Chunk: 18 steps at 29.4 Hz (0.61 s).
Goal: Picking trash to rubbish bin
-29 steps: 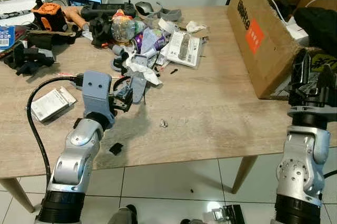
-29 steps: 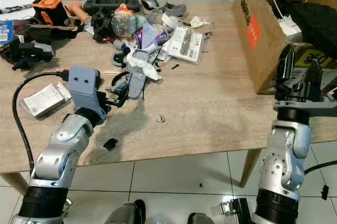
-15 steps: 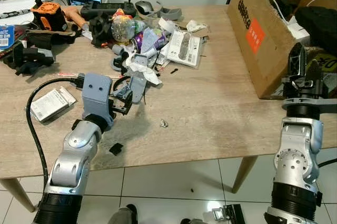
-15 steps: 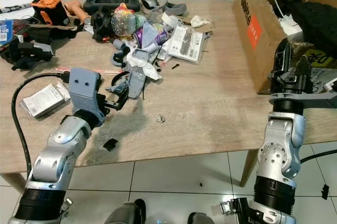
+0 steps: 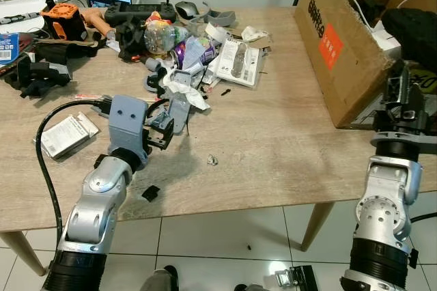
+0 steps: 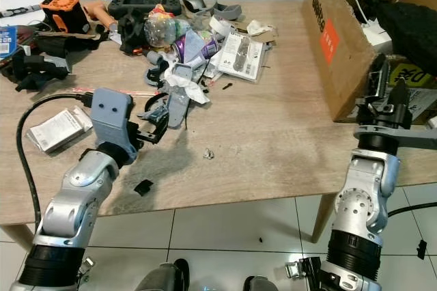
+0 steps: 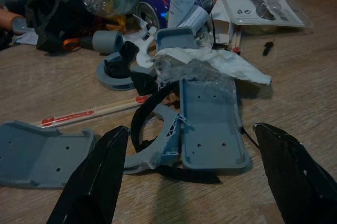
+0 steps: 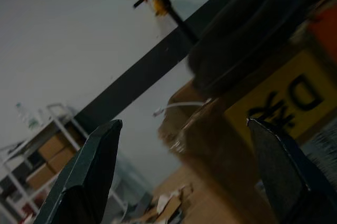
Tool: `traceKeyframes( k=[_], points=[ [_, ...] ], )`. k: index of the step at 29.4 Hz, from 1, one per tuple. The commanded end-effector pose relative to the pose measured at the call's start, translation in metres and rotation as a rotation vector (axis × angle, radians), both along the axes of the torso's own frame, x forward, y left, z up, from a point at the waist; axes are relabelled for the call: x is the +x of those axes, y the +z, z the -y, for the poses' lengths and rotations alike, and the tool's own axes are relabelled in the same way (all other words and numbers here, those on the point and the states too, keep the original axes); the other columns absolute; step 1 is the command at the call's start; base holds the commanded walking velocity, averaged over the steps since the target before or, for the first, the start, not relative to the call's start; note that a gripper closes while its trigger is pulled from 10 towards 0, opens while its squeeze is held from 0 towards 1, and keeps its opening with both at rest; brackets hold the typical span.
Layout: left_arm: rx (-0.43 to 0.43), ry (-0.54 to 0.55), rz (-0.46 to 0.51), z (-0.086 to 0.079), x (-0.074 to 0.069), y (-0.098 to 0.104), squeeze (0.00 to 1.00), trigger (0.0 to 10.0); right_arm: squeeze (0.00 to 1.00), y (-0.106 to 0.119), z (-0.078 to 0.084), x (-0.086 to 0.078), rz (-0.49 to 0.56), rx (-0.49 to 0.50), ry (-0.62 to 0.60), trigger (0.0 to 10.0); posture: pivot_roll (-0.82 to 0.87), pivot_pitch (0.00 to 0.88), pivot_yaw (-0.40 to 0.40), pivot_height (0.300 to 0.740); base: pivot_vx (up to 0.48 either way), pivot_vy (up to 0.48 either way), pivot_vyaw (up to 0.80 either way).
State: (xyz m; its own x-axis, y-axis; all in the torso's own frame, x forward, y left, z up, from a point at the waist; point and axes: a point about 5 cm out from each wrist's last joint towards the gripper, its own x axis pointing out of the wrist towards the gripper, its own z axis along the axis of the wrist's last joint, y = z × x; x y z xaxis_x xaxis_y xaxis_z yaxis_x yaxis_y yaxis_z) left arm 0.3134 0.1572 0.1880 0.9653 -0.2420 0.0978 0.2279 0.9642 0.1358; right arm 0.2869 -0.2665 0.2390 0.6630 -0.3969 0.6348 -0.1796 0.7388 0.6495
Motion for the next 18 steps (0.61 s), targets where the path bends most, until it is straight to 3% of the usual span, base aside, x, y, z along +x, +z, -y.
traceKeyframes(
  k=[1,4,11,18],
  points=[
    [0.018,-0.015,0.012,0.002,-0.003,0.0,0.0,10.0,0.0,0.0,0.013,-0.008,0.028,0.048,-0.053,10.0,0.06,0.207,-0.006,0.74,0.0,0.0,0.0],
    [0.019,-0.018,0.012,0.002,-0.003,0.001,0.0,10.0,0.0,0.001,0.015,-0.008,0.033,0.052,-0.057,10.0,0.06,0.207,-0.006,0.74,0.0,0.0,0.0],
    [0.044,-0.033,0.005,0.004,-0.001,-0.002,0.0,10.0,0.0,0.006,0.038,-0.002,0.007,0.018,-0.108,10.0,0.06,0.207,-0.003,0.74,0.0,0.0,0.0],
    [0.057,-0.038,0.005,0.004,-0.001,-0.002,0.0,10.0,0.0,0.008,0.045,0.003,0.004,0.002,-0.105,10.0,0.07,0.21,-0.003,0.74,0.0,0.0,0.0]
  ],
)
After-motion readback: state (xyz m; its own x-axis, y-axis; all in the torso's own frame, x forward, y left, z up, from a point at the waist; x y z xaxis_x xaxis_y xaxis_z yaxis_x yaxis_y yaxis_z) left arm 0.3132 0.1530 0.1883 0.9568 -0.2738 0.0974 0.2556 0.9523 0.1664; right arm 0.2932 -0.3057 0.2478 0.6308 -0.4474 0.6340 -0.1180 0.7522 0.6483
